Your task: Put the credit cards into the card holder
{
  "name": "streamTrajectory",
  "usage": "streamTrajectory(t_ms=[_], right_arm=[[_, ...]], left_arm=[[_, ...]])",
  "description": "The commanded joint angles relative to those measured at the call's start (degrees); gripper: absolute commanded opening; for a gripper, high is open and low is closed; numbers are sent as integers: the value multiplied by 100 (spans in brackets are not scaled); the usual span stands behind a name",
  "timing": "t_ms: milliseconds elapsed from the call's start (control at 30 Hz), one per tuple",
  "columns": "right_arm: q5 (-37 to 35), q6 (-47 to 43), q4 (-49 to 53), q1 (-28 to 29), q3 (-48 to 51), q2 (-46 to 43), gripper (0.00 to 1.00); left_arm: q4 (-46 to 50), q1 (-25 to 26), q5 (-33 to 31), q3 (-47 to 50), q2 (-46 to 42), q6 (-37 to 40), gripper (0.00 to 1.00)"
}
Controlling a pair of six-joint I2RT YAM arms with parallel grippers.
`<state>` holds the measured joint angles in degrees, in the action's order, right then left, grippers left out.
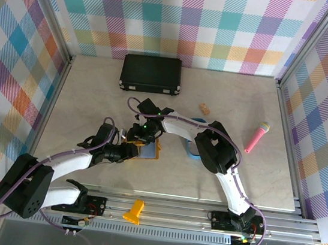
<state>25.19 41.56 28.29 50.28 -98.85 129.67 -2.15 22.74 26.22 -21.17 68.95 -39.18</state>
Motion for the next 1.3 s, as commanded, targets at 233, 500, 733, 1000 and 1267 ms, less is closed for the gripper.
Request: streamTrajectory(t_ms=[233, 500, 733, 1000, 1267], right_arm=[[-141, -124, 86, -1, -41, -473, 40], [-873, -348, 388, -244, 359, -1073, 43], [-772, -512, 713, -265, 267, -769, 46], [-130, -593, 607, -222, 88, -461, 45], [380, -510, 288, -203, 89, -363, 43]], left_arm=[[-302, 46, -205, 139, 228, 193, 40], [-233, 46, -257, 147, 173, 219, 40], [-224, 46, -246, 140, 176, 235, 40], [-157, 45, -266, 104, 110, 241, 40], [46, 46, -279, 22, -97, 248, 40]])
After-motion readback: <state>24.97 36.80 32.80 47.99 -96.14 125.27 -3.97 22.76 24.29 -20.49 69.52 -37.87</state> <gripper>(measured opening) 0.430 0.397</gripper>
